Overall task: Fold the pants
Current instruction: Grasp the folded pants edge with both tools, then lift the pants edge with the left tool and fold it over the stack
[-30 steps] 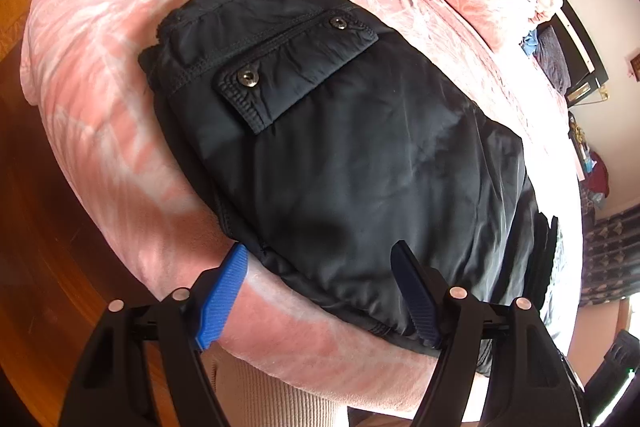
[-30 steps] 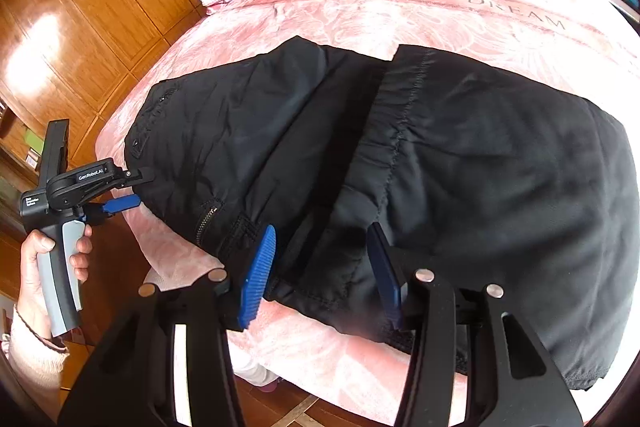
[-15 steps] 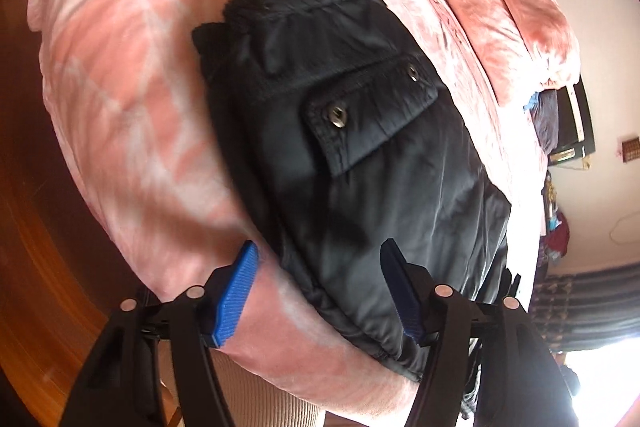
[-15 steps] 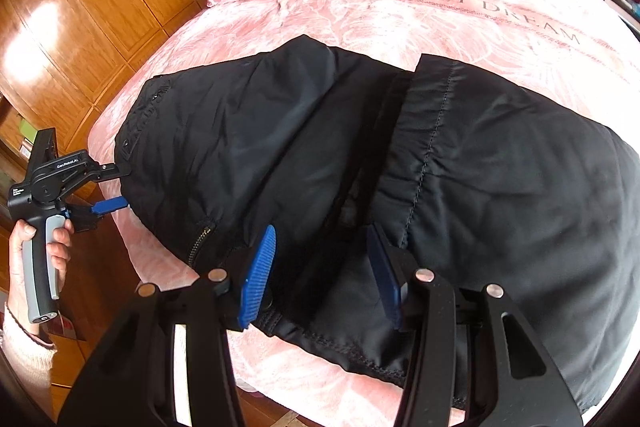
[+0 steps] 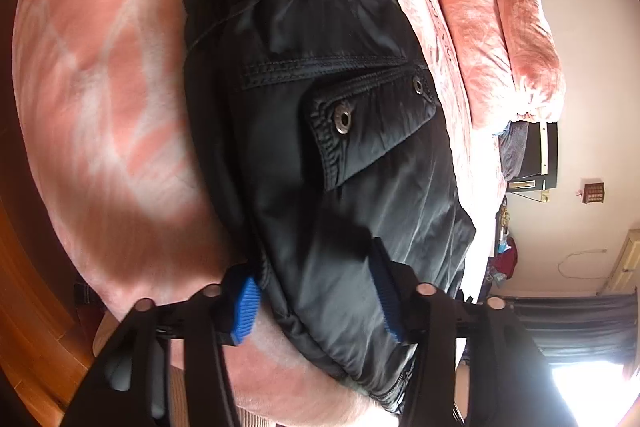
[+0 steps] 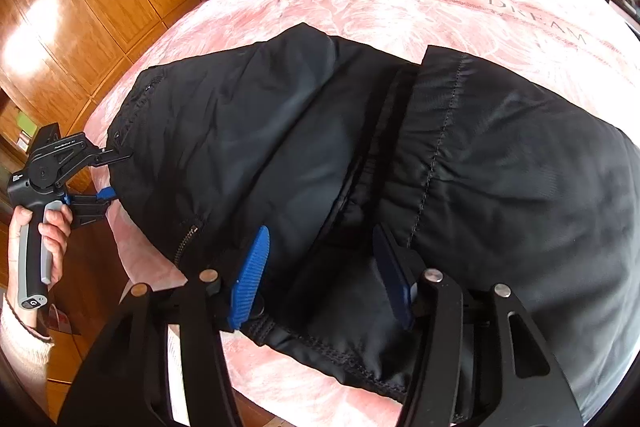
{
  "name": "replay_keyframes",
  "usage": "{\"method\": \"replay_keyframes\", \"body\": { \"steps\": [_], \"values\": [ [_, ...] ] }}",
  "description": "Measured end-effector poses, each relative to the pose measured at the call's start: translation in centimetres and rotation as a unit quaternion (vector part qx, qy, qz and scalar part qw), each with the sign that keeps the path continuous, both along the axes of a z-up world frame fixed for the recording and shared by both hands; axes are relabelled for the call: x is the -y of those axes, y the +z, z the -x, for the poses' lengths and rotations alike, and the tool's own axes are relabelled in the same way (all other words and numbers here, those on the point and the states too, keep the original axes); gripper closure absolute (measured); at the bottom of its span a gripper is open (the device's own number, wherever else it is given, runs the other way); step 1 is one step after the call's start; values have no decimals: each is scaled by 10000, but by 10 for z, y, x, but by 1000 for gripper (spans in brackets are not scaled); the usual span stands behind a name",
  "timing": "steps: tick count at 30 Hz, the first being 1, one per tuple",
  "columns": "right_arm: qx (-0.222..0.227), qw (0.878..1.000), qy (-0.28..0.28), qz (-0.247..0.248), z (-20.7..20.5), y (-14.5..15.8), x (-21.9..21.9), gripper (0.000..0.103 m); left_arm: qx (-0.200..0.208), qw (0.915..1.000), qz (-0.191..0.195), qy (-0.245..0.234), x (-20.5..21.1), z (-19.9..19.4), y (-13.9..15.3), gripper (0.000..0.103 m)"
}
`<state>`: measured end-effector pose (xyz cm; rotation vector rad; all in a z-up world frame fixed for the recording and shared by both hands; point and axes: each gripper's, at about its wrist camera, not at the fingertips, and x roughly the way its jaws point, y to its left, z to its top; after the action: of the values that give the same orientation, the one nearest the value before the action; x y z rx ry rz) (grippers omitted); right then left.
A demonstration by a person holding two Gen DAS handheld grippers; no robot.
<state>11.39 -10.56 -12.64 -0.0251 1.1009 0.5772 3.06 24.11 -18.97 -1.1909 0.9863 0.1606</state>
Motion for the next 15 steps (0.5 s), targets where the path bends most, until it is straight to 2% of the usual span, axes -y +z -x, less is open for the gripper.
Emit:
{"method": "replay_keyframes", "body": {
  "steps": [5, 8, 11, 15],
  "values": [
    [42, 10000, 29, 16, 1, -2, -1, 46, -100, 9998, -111, 164, 1, 0, 0, 78],
    [12, 10000, 7, -62, 1, -3, 3, 46, -89, 9995, -107, 297, 2, 0, 2, 87],
    [-41, 9999, -31, -133, 1, -3, 7, 46, 6, 9988, -9, 496, 4, 2, 7, 92],
    [-146, 9994, -127, -286, 0, -2, 14, 46, 506, 9971, -155, 546, 14, 5, 29, 93]
  ]
}}
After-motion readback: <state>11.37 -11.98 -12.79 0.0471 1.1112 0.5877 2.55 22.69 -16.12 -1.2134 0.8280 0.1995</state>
